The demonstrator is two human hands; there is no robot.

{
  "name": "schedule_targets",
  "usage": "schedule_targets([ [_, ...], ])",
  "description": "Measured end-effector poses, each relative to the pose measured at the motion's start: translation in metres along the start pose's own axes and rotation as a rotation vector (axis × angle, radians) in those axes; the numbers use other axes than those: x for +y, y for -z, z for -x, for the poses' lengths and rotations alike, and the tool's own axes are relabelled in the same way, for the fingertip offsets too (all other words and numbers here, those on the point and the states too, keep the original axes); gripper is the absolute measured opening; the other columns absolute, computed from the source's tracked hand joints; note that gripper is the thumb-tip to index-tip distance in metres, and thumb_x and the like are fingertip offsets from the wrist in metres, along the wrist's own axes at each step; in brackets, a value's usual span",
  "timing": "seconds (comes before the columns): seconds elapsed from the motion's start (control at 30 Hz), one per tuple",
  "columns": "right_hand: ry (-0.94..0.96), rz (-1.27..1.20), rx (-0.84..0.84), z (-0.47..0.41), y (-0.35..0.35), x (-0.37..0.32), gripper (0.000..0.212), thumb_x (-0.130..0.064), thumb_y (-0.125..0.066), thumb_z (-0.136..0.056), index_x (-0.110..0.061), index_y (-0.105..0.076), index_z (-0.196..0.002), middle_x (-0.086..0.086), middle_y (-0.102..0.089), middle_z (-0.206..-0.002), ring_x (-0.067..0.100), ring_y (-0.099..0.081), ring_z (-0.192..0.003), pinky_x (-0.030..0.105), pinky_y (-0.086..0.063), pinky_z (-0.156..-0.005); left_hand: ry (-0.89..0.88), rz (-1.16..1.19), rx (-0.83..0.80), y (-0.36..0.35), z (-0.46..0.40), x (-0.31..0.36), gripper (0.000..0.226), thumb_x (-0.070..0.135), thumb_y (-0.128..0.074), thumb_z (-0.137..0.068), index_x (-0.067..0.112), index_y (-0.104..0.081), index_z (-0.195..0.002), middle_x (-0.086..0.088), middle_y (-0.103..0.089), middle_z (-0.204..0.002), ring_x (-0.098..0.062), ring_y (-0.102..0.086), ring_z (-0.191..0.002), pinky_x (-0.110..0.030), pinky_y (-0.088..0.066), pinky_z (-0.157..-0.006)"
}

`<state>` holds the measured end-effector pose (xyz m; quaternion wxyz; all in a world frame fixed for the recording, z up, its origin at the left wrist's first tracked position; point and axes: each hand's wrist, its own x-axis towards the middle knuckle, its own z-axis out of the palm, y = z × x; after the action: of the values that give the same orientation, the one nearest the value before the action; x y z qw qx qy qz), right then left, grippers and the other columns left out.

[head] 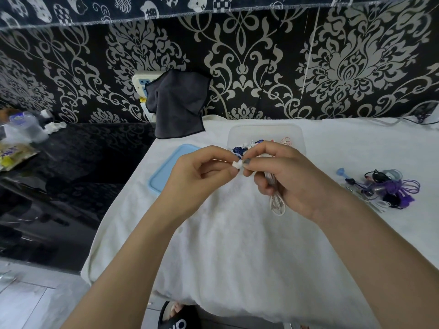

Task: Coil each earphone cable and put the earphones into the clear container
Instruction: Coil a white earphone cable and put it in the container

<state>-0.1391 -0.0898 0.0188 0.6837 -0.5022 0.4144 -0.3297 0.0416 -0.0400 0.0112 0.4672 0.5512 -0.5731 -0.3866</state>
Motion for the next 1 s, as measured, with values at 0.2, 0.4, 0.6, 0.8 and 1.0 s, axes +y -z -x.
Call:
schedule_targets([
  [0.2, -0.008, -0.038, -0.054, 0.0010, 0.0000, -0.0020, 0.012, -0.001, -0.065, -0.090, -0.011, -0.068, -0.083, 0.008, -0.064, -0.069, 0.012, -0.044, -0.050, 0.022, -0.032, -0.045, 0.004, 0.098, -0.049, 0.0023, 0.0010, 0.0045, 0.017, -0.004, -0.070, -0.088, 0.009, -0.071, -0.098, -0.019, -0.076, -0.086, -0.022, -0.071, -0.085, -0.026, -0.056, -0.086],
  [0.4, 0.001, -0.056, -0.091, 0.0021, 0.0007, -0.0034, 0.011, 0.002, -0.063, -0.090, -0.007, -0.066, -0.085, 0.009, -0.062, -0.067, 0.012, -0.043, -0.049, 0.022, -0.031, -0.046, 0.017, 0.193, -0.087, 0.0048, 0.0010, 0.0028, 0.016, -0.007, -0.070, -0.087, 0.005, -0.071, -0.098, -0.024, -0.074, -0.095, -0.041, -0.070, -0.100, -0.049, -0.053, -0.100],
  [0.6, 0.015, -0.059, -0.161, 0.0038, 0.0023, -0.0051, 0.010, 0.001, -0.064, -0.089, -0.008, -0.067, -0.084, 0.009, -0.061, -0.066, 0.011, -0.042, -0.049, 0.022, -0.029, -0.046, 0.051, 0.318, -0.168, 0.0080, -0.0009, 0.0012, 0.018, -0.002, -0.069, -0.082, 0.008, -0.068, -0.097, -0.015, -0.071, -0.093, -0.031, -0.068, -0.094, -0.038, -0.056, -0.092],
  [0.8, -0.022, -0.118, -0.203, 0.0039, 0.0020, -0.0055, 0.010, 0.000, -0.063, -0.088, -0.008, -0.066, -0.084, 0.008, -0.061, -0.065, 0.009, -0.041, -0.046, 0.020, -0.030, -0.043, 0.158, 0.470, -0.242, 0.0090, -0.0020, 0.0011, 0.015, -0.001, -0.064, -0.085, 0.013, -0.066, -0.088, -0.014, -0.065, -0.088, -0.026, -0.067, -0.089, -0.029, -0.055, -0.083],
  [1.0, -0.091, -0.226, -0.169, -0.0002, 0.0042, -0.0041, 0.010, 0.001, -0.056, -0.092, -0.006, -0.063, -0.094, 0.005, -0.063, -0.069, 0.007, -0.041, -0.048, 0.018, -0.029, -0.043, 0.159, 0.493, -0.201, 0.0050, -0.0019, 0.0042, 0.014, 0.003, -0.061, -0.089, 0.011, -0.068, -0.098, -0.012, -0.073, -0.088, -0.019, -0.070, -0.089, -0.026, -0.056, -0.085],
])
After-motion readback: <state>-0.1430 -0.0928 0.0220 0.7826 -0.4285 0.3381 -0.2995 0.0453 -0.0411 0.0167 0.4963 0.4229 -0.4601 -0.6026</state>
